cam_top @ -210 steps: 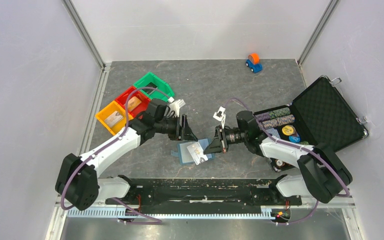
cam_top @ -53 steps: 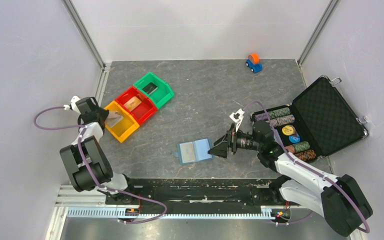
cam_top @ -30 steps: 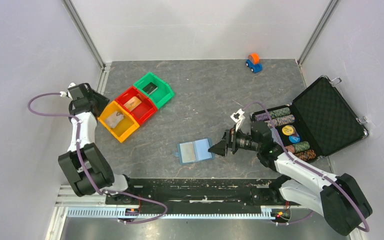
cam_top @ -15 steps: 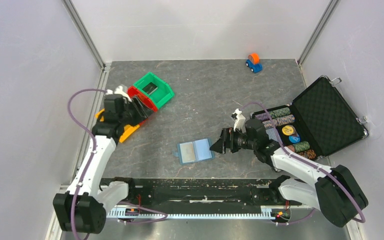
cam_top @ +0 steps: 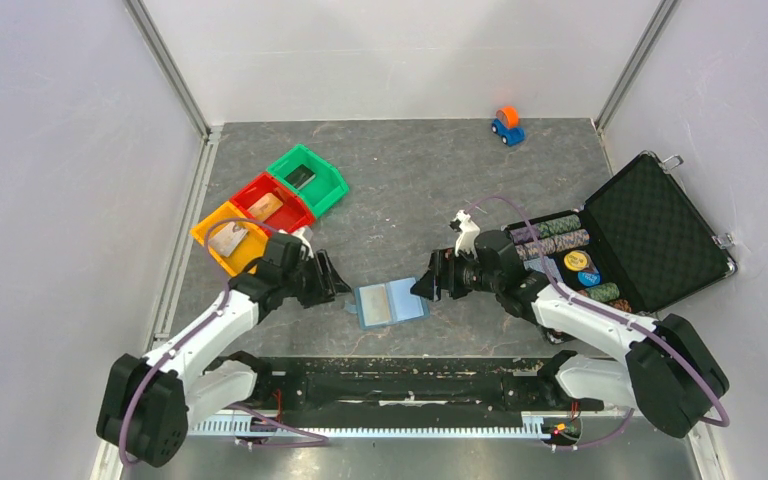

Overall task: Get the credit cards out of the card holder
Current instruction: Remove the credit card from the card holder.

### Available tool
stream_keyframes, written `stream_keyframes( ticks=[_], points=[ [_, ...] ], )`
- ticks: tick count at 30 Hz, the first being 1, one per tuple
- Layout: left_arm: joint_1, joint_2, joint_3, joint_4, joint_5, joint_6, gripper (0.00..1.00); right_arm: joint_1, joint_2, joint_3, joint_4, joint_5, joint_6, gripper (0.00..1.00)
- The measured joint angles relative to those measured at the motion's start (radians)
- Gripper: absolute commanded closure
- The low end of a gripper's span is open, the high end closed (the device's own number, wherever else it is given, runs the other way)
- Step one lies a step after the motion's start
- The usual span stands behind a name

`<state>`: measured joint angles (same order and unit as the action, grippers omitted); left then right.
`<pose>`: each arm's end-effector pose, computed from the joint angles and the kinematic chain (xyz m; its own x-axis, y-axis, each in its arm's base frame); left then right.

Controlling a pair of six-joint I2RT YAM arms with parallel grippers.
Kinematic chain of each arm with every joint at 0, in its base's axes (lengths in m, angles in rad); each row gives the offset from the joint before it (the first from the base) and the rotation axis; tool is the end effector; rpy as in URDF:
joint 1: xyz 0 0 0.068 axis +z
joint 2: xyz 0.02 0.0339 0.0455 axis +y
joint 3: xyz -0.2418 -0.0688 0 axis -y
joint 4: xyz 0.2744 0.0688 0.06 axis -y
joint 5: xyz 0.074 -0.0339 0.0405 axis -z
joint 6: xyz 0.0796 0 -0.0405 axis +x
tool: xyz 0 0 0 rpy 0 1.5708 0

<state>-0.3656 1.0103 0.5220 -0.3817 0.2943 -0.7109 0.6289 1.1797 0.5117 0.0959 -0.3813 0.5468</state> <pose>0.2334 -0.1141 0.1278 -0.8781 -0.3325 -0.3440 -0.0741 0.8049 -0.5888 0.2290 0.2032 0.1341 -0.7894 0.0225 -0.6134 -0.4549 0.6495 0.6093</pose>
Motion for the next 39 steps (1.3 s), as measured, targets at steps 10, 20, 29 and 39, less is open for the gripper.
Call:
stream_keyframes(
  ticks=[10,20,29,39],
  points=[
    [-0.13,0.121,-0.078,0.148,-0.008,-0.043,0.45,0.002,-0.002,0.006,-0.006,0.025,0.0,0.19],
    [-0.161,0.189,-0.116,0.313,-0.001,-0.082,0.94,0.039,-0.018,0.006,-0.016,0.066,0.002,0.22],
    [-0.209,0.212,-0.142,0.472,0.034,-0.108,0.97,0.171,0.042,0.055,-0.034,0.156,0.014,0.22],
    [-0.224,0.255,-0.166,0.593,0.086,-0.166,0.98,0.256,0.165,0.145,-0.089,0.288,0.01,0.32]
  ],
)
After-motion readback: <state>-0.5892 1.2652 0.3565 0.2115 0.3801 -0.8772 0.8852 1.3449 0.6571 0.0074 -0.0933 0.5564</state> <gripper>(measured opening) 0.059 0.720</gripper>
